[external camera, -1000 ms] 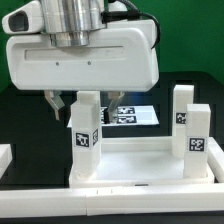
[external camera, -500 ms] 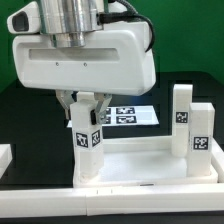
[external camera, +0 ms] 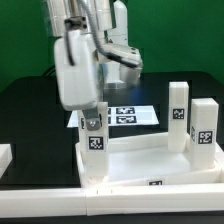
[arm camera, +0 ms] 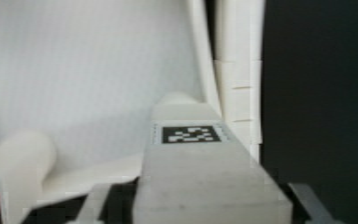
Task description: Assemble desk
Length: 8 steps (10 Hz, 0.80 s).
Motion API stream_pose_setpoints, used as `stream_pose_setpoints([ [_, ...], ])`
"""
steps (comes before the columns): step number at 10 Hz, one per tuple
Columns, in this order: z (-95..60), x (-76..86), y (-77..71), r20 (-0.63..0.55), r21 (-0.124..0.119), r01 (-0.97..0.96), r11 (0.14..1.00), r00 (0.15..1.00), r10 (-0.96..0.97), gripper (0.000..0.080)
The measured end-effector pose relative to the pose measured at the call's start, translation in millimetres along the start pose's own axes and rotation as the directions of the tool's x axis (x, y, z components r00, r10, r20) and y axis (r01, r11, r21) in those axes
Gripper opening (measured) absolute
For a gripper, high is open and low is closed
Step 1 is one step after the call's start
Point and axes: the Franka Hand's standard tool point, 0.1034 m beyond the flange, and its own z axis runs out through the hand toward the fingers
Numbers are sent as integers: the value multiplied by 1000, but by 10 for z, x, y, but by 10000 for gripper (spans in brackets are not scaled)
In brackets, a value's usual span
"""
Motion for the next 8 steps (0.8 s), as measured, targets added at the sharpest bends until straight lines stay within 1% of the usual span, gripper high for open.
stream_pose_setpoints([
  [1,-2,-4,8,2,-2,-19,1000,1000,19,287],
  [2,7,-13,15,-1,-6,53,999,999,-53,287],
  [3,24,-35,53,-14,-33,236,971,972,-236,444],
  [4,29,-49,56,-7,-34,375,926,927,-376,586],
  [5,30,-61,67,3,-37,565,824,825,-565,586],
  [6,27,-89,87,16,-44,688,724,725,-688,636],
  [7,32,-77,86,16,-45,708,705,706,-708,636],
  [8,34,-69,86,18,-45,757,652,653,-757,647],
])
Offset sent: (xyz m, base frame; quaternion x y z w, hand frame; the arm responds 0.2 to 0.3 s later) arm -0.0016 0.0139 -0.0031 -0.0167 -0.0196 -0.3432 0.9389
